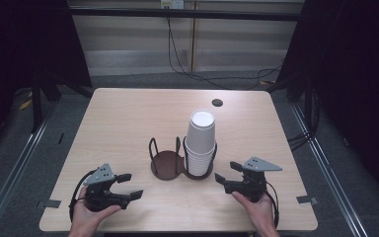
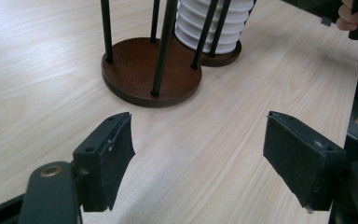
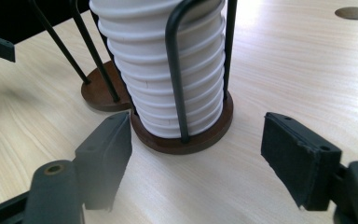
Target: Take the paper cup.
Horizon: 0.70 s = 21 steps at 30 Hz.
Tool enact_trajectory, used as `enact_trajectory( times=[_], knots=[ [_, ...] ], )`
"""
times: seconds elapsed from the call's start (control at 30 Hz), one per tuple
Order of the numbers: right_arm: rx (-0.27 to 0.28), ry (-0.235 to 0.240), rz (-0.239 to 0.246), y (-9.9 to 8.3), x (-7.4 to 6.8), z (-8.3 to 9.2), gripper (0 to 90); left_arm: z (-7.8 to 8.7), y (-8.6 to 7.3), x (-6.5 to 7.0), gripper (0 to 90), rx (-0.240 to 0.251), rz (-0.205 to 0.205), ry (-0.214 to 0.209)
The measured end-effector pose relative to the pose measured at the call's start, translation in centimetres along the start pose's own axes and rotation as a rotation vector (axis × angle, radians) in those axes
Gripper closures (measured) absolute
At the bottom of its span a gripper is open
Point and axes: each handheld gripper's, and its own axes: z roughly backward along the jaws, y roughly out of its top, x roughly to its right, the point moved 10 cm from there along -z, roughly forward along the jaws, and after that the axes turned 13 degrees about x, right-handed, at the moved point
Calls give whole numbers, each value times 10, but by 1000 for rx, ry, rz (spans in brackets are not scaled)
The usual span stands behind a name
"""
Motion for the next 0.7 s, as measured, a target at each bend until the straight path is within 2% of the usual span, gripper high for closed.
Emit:
enact_trajectory(
  times=[0.07, 0.13, 0.2, 0.27, 0.37, 0.43, 0.47, 0.53, 0.63, 0.7],
  knots=[
    [-14, 10, -5, 1, 0, 2, 337, 1, 1, -5, 252, 15, -3, 16],
    [-22, 17, -28, 1, 1, 3, 339, 2, 1, -10, 277, 12, 17, 18],
    [6, 20, -28, 7, 2, 6, 355, 3, 1, -10, 330, 11, 27, -11],
    [11, 27, -40, 8, 3, 7, 361, 3, 3, -8, 361, 22, 16, -13],
    [-5, 21, -25, 8, 2, 8, 353, 1, 3, -4, 386, 20, -12, -29],
    [-24, 55, -61, 6, -2, 7, 309, 1, 3, -1, 410, 13, -19, -42],
    [-36, 72, -74, 6, -4, 7, 303, 1, 2, 1, 432, 8, -7, -53],
    [-47, 89, -66, 7, -9, 7, 268, 1, 2, 4, 461, 12, -6, -69],
    [-46, 98, -64, 9, -13, 7, 245, 1, 3, 9, 491, 18, 3, -95],
    [-43, 98, -62, 10, -14, 7, 237, 1, 5, 11, 493, 23, 24, -114]
  ],
)
